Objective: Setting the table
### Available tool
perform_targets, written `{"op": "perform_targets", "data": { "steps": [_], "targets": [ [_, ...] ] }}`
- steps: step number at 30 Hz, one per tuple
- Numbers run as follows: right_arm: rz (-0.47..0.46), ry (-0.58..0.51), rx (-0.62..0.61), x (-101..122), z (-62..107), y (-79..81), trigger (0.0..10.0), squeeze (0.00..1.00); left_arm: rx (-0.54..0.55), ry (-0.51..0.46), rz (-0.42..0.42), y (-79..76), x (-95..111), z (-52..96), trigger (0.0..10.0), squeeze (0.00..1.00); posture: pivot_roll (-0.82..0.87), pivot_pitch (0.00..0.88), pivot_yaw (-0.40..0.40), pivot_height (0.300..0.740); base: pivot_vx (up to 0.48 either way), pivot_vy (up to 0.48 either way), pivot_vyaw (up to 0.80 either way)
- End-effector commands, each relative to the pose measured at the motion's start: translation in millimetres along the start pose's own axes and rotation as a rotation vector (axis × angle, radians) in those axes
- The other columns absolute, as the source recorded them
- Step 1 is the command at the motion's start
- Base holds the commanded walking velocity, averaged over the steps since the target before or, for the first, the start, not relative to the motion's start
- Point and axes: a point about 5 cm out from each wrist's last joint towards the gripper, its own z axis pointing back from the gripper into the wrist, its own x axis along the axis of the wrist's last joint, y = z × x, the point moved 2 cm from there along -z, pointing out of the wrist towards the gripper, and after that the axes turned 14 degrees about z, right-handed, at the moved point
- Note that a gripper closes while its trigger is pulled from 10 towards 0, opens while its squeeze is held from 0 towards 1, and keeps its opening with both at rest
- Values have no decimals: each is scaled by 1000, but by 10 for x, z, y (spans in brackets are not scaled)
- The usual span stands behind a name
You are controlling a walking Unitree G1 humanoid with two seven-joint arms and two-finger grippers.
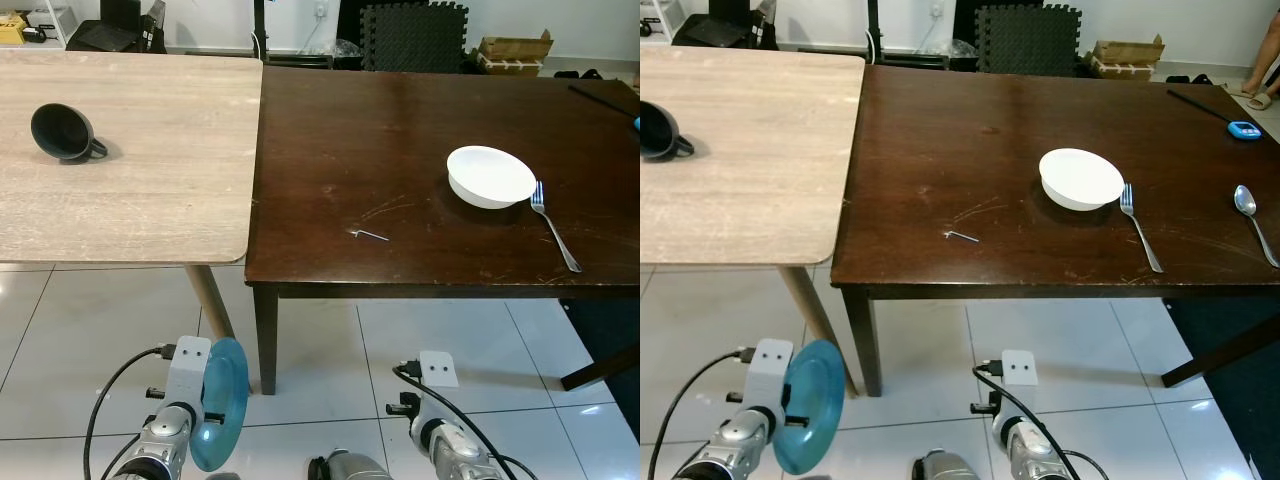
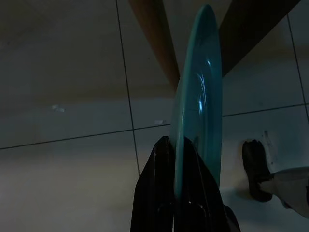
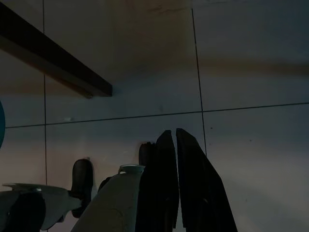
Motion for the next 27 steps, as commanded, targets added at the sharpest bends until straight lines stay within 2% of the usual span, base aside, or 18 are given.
{"op": "perform_targets", "data": {
  "steps": [1, 15, 27],
  "targets": [
    [-12, 20, -2, -49, 11, -8, 10000, 0, 8, 28, 15, -8, -88, 14, 10000, 0, 69, 23, -36, 740, 0, 0, 0],
    [-25, 14, 7, -17, -4, 30, 10000, 0, 7, 33, 3, 24, -104, 22, 10000, 0, 75, 54, -22, 740, 0, 0, 0],
    [-31, 16, -6, -52, 12, 6, 10000, 0, -14, 26, 1, -61, -61, 3, 10000, 0, 64, 32, -10, 740, 0, 0, 0]
  ]
}}
